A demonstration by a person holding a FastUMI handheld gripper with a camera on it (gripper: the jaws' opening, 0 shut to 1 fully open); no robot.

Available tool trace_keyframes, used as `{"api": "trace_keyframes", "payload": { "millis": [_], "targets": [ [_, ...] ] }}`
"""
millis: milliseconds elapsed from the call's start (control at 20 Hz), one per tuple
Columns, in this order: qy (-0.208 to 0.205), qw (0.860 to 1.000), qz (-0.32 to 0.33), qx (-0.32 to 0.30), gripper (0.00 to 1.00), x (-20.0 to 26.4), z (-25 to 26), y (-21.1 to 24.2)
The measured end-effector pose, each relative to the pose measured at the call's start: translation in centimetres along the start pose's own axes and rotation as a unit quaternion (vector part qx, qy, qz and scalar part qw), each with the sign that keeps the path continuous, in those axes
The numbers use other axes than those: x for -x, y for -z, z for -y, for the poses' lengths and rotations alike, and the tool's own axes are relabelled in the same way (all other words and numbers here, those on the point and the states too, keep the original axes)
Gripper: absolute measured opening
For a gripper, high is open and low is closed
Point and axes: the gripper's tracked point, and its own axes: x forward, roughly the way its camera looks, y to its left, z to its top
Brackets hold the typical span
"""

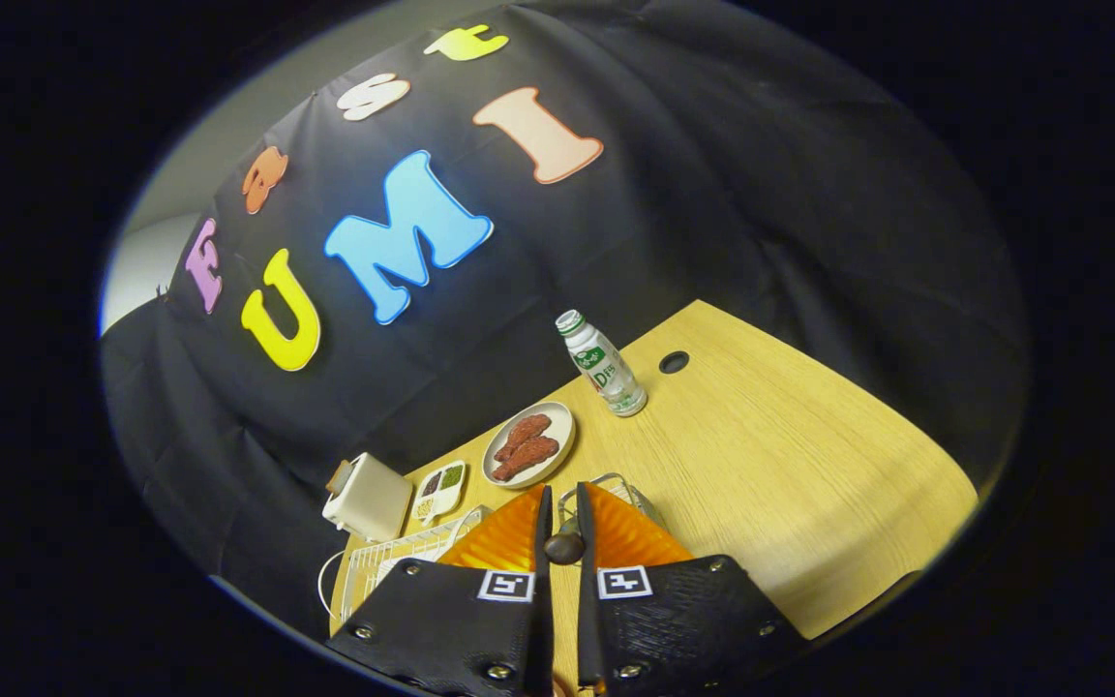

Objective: Take the plate from the dish rack, then take the spoon from the basket and place it into the plate.

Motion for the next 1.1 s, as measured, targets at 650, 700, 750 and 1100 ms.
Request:
{"api": "trace_keyframes", "payload": {
  "millis": [650, 700, 750, 1100],
  "targets": [
    [-0.133, 0.972, -0.167, 0.097, 0.09, 5.4, -14.4, 11.5],
    [-0.131, 0.968, -0.183, 0.112, 0.09, 5.6, -14.5, 12.9],
    [-0.129, 0.963, -0.199, 0.126, 0.09, 5.7, -14.5, 14.3],
    [-0.112, 0.931, -0.274, 0.211, 0.09, 6.5, -14.3, 22.3]
  ]
}}
